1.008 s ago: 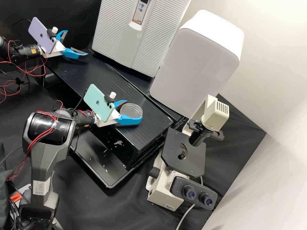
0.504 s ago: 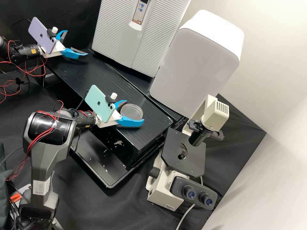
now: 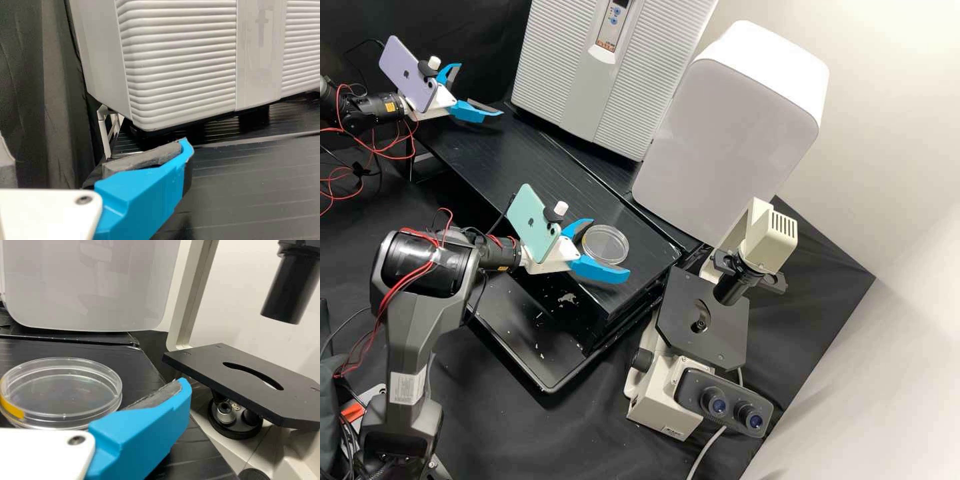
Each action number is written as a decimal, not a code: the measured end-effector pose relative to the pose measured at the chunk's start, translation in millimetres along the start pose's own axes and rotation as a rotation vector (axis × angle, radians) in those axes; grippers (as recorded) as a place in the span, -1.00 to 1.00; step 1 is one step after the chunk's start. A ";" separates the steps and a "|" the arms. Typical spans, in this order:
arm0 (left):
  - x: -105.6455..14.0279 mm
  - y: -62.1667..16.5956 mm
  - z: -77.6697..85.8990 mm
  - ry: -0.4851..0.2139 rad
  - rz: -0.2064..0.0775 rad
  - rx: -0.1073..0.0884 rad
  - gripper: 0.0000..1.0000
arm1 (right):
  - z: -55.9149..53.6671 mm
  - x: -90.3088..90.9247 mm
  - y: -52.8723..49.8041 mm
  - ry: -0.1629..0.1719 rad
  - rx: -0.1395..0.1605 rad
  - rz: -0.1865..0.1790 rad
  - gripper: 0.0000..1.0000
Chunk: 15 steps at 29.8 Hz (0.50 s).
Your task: Slide the petri dish to the right
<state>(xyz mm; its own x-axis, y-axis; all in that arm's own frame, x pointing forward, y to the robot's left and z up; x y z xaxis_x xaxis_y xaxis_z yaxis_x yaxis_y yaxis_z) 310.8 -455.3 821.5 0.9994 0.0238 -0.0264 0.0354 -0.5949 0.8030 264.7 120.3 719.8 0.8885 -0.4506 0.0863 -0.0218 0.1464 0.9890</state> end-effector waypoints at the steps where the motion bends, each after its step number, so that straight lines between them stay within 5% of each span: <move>1: 0.0 0.0 0.0 0.000 0.000 0.000 1.00 | -0.1 0.0 0.0 0.001 0.000 0.000 1.00; 12: 0.0 0.0 0.0 0.000 0.000 0.000 1.00 | -2.2 -4.4 -0.8 0.014 -0.003 0.013 1.00; 15: 0.0 0.0 0.0 0.000 0.000 0.000 1.00 | -0.2 -9.7 -3.7 0.037 0.031 0.020 1.00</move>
<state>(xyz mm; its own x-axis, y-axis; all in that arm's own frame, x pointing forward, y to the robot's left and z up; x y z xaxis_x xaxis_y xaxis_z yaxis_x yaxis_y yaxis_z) 310.8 -455.3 821.5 0.9994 0.0238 -0.0264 0.0354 -0.5949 0.8030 256.3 124.3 715.2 0.9042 -0.4146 0.1026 -0.0538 0.1278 0.9903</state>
